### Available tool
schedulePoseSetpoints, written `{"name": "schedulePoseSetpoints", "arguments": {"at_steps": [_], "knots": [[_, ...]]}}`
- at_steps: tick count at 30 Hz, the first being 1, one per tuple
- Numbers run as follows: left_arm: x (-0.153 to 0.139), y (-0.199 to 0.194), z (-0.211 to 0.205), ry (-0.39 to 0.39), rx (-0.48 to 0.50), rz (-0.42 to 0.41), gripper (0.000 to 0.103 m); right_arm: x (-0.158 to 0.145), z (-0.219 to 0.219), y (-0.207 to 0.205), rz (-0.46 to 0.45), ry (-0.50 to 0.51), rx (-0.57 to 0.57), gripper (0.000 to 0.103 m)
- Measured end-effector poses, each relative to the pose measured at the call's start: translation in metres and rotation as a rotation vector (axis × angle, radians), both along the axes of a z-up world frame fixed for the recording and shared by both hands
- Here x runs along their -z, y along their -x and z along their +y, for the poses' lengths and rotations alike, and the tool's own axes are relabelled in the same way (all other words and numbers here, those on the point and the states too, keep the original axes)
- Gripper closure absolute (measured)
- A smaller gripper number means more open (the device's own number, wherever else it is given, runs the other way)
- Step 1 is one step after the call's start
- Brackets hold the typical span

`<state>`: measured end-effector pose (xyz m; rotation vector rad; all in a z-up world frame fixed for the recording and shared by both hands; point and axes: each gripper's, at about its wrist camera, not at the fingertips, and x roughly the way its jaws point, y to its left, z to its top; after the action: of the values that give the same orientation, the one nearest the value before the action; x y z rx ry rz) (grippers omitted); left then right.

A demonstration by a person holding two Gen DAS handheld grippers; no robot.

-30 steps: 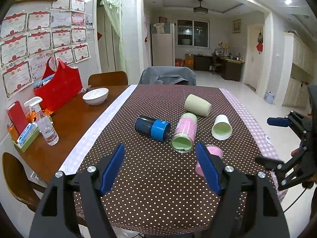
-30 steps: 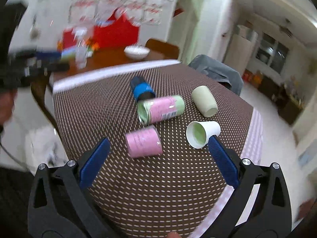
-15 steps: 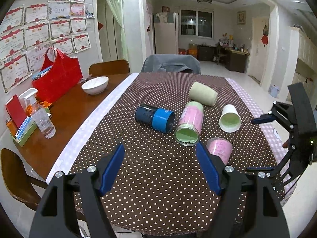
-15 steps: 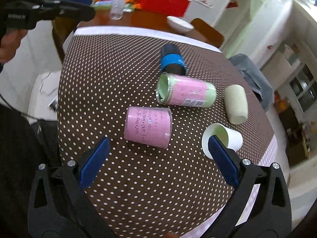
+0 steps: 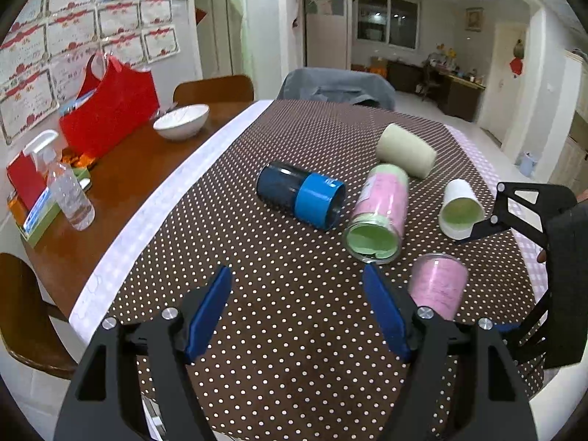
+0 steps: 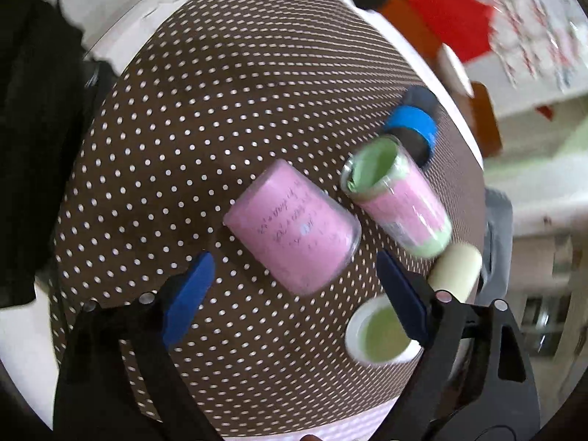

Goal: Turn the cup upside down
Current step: 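Grasp the pink cup with the right tool and lift it, then lower the pink cup rim-down onto the cloth and open the right tool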

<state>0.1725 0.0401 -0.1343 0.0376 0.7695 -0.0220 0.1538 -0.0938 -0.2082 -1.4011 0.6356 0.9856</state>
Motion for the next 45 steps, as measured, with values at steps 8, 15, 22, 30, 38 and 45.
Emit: {"name": "schedulePoseSetpoints", "arguments": {"at_steps": [8, 15, 22, 30, 38, 45], "knots": [[0.016, -0.016, 0.006, 0.01, -0.041, 0.053, 0.03, 0.007, 0.024, -0.011, 0.061, 0.129, -0.163, 0.026], [0.025, -0.022, 0.013, 0.022, -0.061, 0.079, 0.03, 0.035, 0.041, -0.015, 0.094, 0.273, -0.204, 0.039], [0.029, -0.022, 0.016, 0.043, -0.038, 0.087, 0.03, 0.012, 0.033, -0.048, 0.25, 0.116, 0.017, 0.04], [0.024, -0.014, 0.006, 0.053, 0.032, 0.061, 0.03, -0.013, 0.0, -0.077, 0.37, -0.083, 0.269, 0.04], [0.016, -0.001, 0.007, 0.071, 0.069, 0.029, 0.03, -0.042, -0.033, -0.088, 0.444, -0.355, 0.498, 0.04], [0.01, 0.008, 0.013, 0.085, 0.099, 0.0, 0.03, -0.058, -0.07, -0.108, 0.499, -0.804, 0.833, 0.04]]}}
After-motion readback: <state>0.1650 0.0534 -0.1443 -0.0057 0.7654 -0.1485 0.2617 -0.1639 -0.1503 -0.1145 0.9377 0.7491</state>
